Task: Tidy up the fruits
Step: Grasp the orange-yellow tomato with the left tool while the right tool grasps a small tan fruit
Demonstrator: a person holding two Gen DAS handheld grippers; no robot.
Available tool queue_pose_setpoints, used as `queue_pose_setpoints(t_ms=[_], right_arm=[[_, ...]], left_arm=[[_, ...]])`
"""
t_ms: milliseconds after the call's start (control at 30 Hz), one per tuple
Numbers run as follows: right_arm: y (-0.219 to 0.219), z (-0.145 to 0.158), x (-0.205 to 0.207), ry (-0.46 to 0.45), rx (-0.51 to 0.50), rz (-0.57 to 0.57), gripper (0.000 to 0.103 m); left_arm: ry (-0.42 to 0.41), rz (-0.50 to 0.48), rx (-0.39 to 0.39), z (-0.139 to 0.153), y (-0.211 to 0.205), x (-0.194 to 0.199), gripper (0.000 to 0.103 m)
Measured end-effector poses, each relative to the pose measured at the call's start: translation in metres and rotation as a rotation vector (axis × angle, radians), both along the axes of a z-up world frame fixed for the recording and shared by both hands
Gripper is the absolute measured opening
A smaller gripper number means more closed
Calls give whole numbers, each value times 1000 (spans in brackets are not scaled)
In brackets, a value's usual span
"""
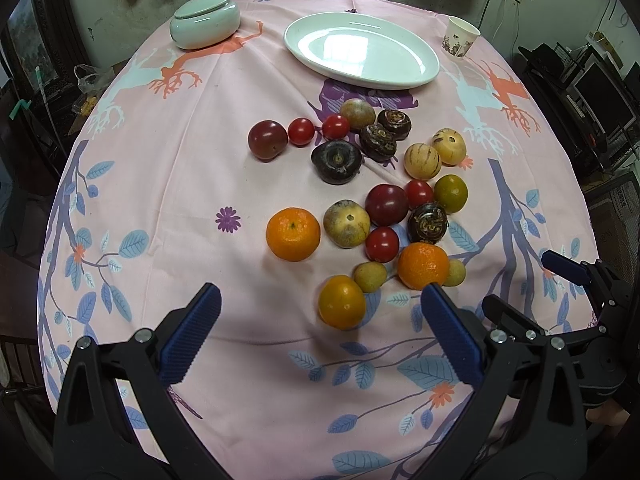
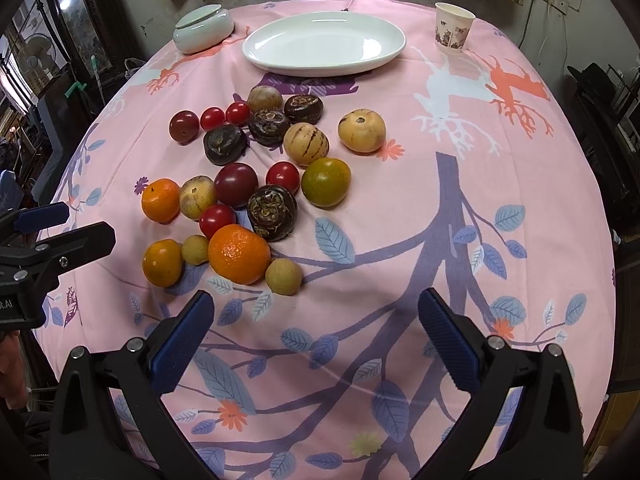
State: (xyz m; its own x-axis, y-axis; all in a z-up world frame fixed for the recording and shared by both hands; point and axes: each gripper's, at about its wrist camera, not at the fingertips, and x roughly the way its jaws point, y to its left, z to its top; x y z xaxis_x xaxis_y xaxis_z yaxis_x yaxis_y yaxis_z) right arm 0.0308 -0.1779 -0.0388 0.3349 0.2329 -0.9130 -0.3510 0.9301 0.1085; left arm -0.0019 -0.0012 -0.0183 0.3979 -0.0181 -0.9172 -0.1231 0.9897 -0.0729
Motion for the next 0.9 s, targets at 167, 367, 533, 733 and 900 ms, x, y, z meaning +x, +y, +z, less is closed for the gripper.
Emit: queue_pose_setpoints(t_ms=[167,367,533,733,900], right_arm=[[0,-3,1,8,2,-3,102],[-1,-5,-2,-7,5,18,102],[-2,-8,-1,11,2,35,102],[-4,-12,3,29,5,36,102],[-6,-13,6,32,-1,44,102]], left_arm=[[9,-4,-5,-3,1,3,101],[42,-59,-23,-23,12,8,101],[77,-67,-53,-43,17,7,100],[114,-112,-80,-55,9,14,87],[184,-142,-142,-76,1,22,48]])
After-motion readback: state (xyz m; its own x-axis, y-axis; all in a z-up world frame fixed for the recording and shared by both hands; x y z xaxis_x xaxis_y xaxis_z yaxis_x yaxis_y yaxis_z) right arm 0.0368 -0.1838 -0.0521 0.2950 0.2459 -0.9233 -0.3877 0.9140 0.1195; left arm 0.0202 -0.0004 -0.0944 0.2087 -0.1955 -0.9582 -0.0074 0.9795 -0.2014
